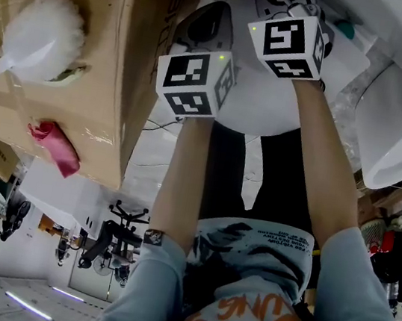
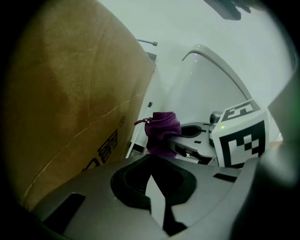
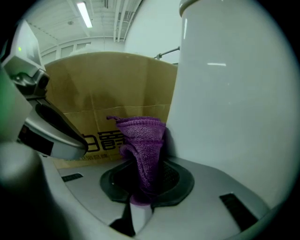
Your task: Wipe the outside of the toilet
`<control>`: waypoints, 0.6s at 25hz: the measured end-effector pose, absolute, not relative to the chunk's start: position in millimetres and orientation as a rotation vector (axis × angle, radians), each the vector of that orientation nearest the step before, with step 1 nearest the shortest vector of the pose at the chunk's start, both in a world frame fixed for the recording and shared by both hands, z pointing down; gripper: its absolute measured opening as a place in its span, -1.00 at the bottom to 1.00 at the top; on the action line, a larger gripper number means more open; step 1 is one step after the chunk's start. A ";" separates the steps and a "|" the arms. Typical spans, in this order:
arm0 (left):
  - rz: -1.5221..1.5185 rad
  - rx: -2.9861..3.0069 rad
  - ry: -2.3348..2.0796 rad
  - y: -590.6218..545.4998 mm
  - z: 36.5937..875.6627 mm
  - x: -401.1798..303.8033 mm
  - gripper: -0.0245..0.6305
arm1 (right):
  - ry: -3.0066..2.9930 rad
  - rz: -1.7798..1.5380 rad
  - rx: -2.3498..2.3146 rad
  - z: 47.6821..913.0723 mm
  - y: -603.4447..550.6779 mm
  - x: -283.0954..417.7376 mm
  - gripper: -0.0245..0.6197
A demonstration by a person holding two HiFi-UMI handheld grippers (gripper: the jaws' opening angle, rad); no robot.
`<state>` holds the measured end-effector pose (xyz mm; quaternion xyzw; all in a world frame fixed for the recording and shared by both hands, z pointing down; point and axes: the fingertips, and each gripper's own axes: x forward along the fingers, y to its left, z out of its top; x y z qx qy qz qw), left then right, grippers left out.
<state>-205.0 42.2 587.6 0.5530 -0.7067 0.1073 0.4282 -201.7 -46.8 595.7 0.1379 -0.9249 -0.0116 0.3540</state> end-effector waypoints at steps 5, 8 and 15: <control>0.291 1.397 -1.749 38.8 589.7 -198.0 -0.85 | -2.340 -0.068 0.366 612.1 -49.4 -194.4 -0.69; 0.295 1.381 -1.762 41.3 588.8 -198.9 -0.85 | -2.315 -0.089 0.377 617.0 -51.2 -186.5 -0.70; 0.317 1.386 -1.757 44.1 585.3 -182.7 -0.85 | -2.312 -0.083 0.382 620.3 -53.6 -165.8 -0.71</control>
